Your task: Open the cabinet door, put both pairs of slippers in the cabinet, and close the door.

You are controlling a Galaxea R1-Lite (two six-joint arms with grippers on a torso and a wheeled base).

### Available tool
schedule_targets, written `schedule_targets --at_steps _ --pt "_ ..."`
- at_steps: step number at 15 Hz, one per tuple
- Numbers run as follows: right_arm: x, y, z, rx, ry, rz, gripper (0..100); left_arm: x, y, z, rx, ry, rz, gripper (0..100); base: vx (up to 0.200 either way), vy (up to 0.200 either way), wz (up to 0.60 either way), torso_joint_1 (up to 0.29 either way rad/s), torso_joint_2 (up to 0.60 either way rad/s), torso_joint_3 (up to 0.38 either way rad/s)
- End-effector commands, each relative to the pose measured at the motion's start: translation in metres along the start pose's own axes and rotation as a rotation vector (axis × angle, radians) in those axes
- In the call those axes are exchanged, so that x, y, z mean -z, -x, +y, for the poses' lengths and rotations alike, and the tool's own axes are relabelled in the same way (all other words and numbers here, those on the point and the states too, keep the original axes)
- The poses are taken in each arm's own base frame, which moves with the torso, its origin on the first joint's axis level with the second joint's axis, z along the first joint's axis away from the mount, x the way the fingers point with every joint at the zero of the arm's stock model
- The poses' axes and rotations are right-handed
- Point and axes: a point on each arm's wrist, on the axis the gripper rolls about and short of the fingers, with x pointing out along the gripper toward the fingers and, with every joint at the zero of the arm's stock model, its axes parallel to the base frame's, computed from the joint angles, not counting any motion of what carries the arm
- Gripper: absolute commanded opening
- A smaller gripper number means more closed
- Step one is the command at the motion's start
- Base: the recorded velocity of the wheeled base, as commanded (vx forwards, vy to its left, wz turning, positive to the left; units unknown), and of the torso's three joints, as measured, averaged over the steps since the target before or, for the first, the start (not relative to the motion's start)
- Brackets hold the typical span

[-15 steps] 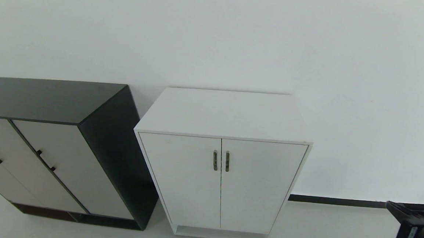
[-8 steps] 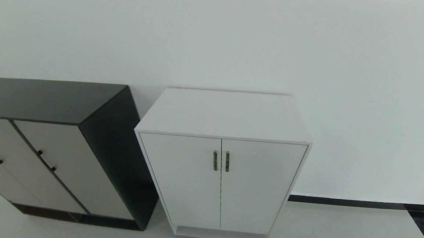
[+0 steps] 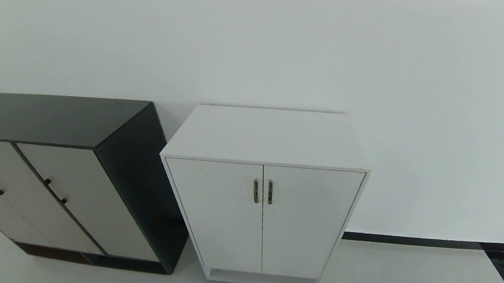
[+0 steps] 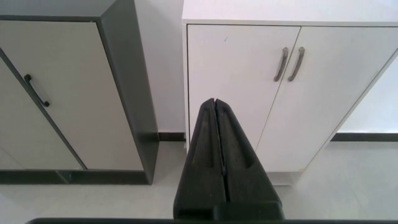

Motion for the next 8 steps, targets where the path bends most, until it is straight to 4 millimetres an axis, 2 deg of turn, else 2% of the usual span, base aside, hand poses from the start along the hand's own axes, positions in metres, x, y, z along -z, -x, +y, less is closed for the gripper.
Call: schedule_targets --at_steps 1,8 --pt "0.001 0.003 0.000 0.021 -0.009 -0.041 0 0.000 0.000 0.000 0.000 0.001 0.001 0 0.000 0.000 0.00 0.000 0.00 0.000" --pt "0.008 0.018 0.001 0.100 -0.028 -0.242 0 0.000 0.000 0.000 0.000 0.001 0.001 0 0.000 0.000 0.00 0.000 0.00 0.000"
